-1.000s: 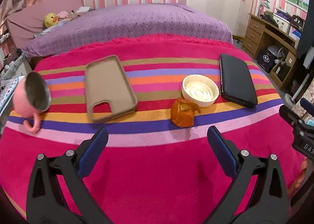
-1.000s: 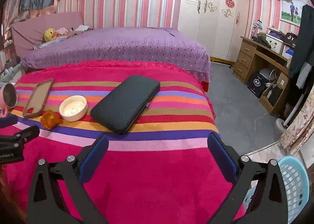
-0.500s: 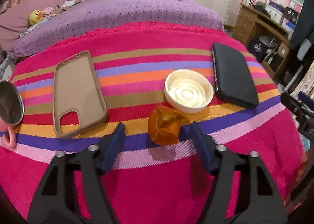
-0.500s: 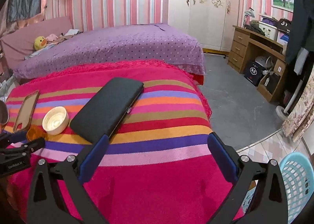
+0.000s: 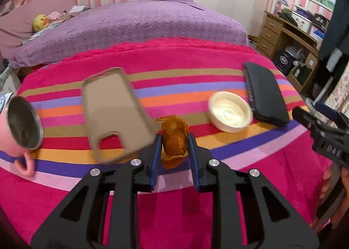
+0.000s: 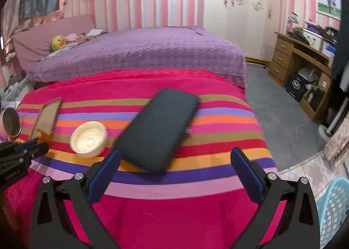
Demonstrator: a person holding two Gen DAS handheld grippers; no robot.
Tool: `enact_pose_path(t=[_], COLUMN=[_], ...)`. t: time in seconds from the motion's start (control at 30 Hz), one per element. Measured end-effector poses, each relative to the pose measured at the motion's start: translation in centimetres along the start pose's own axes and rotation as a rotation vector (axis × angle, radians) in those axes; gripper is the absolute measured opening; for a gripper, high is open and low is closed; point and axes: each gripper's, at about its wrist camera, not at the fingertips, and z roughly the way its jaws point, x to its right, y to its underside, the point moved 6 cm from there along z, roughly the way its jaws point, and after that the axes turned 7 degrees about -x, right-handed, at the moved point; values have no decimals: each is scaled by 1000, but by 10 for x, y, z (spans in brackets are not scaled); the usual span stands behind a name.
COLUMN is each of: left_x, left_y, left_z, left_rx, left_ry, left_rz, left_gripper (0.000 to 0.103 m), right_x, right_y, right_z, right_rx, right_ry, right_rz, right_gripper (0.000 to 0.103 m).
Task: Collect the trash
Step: 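Grasp the orange-brown peel beside the white bowl with the left tool, then grasp the white round bowl by its rim with the right tool while the left tool holds the peel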
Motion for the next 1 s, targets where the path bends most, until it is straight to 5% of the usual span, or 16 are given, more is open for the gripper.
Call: enact_pose_path(t=[0.4, 0.5, 0.83, 1.0], left_x=[-60, -68, -71, -69], left_y=[-12, -13, -10, -10], left_z=[-3, -3, -5, -8], left_rx=[16, 15, 22, 25], left_ry=[-52, -47, -59, -67], left_rz=[-92, -113, -120, -117], left_gripper=[23, 23, 23, 23], right_x=[-95, -105, -121, -116], right_y=[-6, -4, 3, 3], right_z=[31, 38, 48, 37], right_rx=[-72, -98, -138, -106], right_ry=[-110, -120, -167, -206], right_rz=[-143, -168, -230, -209], right_gripper=[97, 82, 61, 61])
